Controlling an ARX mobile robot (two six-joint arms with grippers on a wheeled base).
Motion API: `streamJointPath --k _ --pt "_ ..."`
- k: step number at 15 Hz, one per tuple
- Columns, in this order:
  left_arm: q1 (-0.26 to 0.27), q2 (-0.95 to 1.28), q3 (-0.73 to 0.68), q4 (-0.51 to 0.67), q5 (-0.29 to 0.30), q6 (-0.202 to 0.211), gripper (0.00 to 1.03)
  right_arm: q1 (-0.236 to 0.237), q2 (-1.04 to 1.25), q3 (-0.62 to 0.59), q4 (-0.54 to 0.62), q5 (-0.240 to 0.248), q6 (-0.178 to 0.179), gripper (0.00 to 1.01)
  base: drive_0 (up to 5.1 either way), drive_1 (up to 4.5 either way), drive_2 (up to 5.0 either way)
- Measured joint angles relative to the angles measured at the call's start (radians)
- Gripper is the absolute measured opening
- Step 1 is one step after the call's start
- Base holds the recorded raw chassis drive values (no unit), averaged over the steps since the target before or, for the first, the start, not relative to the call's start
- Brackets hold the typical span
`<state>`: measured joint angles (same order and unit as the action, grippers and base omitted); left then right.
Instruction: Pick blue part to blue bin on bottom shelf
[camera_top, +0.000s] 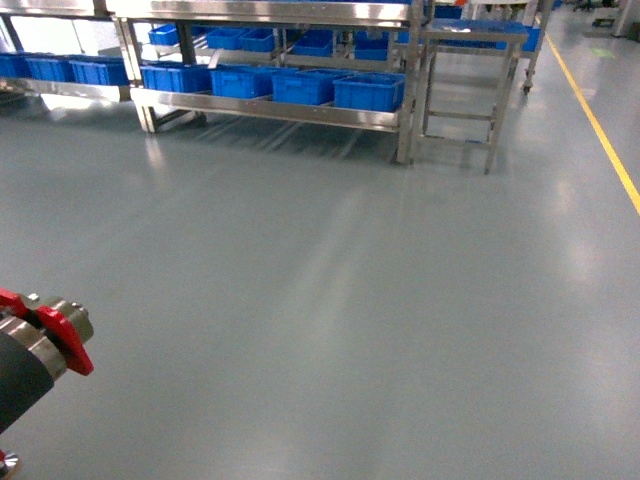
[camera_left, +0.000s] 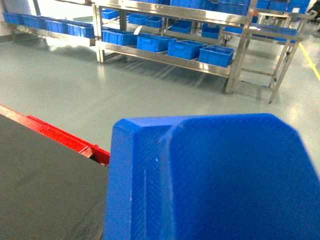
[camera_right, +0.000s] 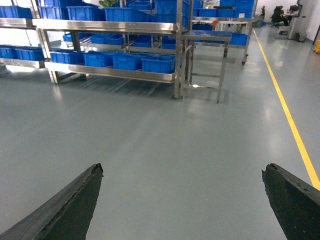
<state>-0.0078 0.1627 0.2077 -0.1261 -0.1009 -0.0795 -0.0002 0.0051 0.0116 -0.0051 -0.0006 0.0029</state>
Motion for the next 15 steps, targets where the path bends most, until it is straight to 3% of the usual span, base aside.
streamJointPath --k 15 --pt "0.0 0.0 0.0 0.0 0.0 0.0 0.44 0.0 0.0 0.0 0.0 0.0 0.0 0.98 -1.6 -1.56 -1.6"
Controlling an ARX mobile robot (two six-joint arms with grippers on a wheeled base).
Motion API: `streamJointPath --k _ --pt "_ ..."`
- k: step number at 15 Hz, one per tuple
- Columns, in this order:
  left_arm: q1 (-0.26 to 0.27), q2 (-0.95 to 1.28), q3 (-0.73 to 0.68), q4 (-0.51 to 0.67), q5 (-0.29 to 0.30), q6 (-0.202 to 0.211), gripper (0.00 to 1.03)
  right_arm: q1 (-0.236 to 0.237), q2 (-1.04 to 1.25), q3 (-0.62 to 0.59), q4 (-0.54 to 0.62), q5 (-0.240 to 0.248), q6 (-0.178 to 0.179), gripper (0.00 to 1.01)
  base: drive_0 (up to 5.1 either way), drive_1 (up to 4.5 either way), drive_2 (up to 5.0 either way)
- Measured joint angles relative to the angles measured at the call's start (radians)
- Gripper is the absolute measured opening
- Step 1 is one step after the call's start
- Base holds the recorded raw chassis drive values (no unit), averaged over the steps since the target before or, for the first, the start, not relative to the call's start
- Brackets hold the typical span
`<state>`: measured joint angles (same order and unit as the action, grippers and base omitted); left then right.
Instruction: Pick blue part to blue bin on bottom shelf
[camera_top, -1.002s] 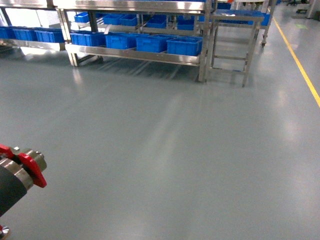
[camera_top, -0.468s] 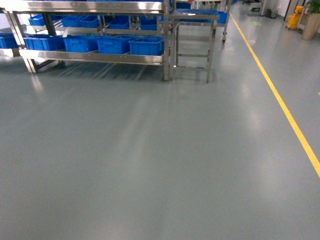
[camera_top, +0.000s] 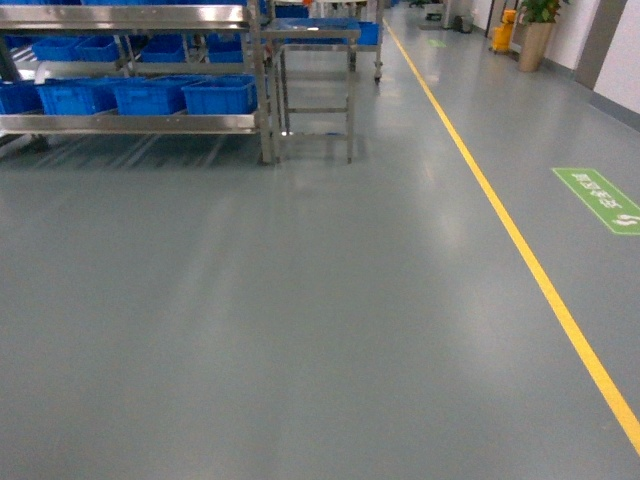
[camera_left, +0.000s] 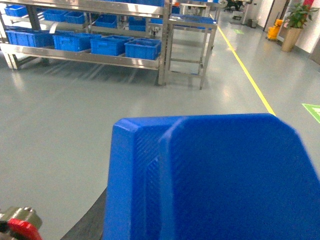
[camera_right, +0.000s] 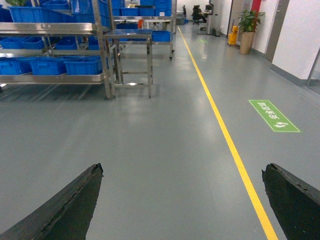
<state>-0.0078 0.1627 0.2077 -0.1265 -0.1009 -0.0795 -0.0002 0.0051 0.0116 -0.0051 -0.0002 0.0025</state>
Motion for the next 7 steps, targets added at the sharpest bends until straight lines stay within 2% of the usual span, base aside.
streamJointPath --k 5,7 --pt "-0.003 -0.006 0.0 0.006 0.0 0.0 0.44 0.0 0.0 0.0 0.002 0.0 0.0 0.98 -1.6 -1.61 -1.6" --pt "-0.002 -0.003 -0.001 0.003 0.0 0.0 0.44 0.0 0.0 0.0 0.002 0.0 0.0 0.98 -0.1 4.14 -4.3"
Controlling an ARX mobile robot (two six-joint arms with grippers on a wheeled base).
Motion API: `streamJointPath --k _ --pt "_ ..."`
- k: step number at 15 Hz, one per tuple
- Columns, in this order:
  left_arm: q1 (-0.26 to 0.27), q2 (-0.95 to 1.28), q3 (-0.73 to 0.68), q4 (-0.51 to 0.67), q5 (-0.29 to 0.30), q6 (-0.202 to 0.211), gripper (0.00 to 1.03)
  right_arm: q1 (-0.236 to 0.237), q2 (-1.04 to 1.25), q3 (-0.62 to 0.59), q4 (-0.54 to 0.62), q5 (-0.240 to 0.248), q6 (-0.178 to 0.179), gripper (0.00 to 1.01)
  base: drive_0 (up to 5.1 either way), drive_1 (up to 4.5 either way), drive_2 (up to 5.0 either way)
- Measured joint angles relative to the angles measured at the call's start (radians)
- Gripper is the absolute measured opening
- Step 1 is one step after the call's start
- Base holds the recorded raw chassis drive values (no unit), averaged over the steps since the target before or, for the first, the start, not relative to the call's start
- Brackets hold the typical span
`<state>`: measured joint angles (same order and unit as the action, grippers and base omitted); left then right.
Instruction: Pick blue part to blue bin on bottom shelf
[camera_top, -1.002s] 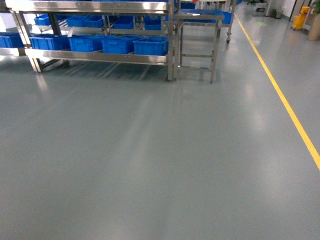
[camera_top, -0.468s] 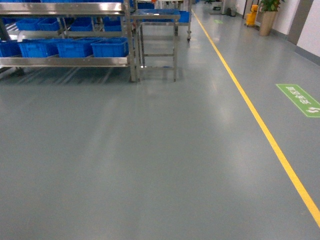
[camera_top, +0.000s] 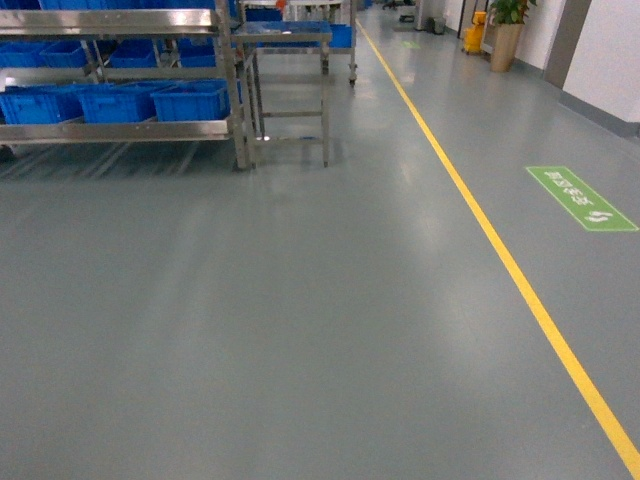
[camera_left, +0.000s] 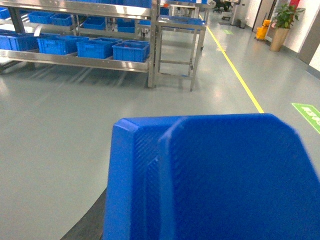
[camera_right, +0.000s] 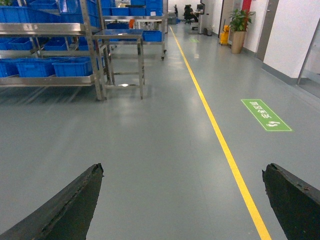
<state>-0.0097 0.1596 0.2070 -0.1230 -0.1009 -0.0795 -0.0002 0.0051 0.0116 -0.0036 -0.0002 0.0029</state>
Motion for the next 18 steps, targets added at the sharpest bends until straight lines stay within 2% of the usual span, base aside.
streamJointPath --k 18 --pt "0.0 0.003 0.0 -0.004 -0.001 0.0 0.44 0.0 0.0 0.0 0.001 0.0 0.0 0.98 0.1 4.29 -4.2"
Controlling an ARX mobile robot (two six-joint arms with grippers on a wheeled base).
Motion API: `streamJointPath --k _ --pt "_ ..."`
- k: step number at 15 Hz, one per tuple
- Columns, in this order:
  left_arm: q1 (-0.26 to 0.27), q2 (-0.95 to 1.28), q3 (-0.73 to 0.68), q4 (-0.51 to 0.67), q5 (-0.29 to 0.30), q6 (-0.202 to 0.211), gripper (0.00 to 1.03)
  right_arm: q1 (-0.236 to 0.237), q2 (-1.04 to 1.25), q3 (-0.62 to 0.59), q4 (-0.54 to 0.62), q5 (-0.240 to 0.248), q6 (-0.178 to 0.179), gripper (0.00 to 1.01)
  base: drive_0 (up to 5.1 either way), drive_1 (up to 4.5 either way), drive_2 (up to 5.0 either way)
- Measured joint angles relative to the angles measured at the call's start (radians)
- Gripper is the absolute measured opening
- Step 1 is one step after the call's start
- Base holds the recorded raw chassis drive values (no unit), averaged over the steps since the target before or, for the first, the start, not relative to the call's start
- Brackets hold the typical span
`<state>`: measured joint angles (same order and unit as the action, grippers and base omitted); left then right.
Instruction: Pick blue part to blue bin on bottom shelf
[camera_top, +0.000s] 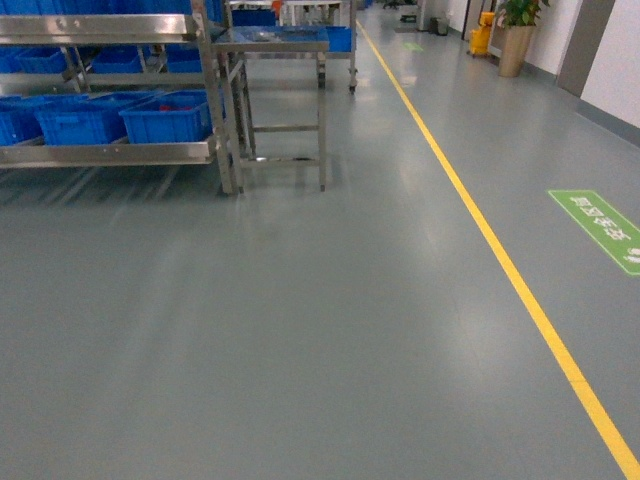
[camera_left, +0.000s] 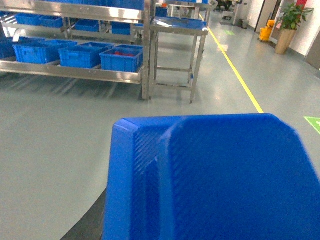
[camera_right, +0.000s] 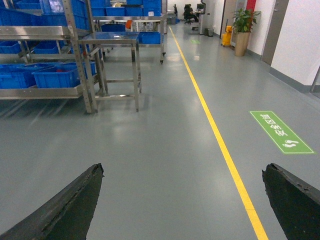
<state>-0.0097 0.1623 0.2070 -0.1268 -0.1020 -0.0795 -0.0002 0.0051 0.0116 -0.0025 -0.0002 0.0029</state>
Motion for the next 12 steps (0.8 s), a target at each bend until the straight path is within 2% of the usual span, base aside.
streamJointPath --k 12 --pt "0.0 0.001 0.0 0.007 0.001 0.0 0.44 0.0 0.0 0.0 -0.002 0.0 0.0 0.98 -0.1 4.18 -4.3"
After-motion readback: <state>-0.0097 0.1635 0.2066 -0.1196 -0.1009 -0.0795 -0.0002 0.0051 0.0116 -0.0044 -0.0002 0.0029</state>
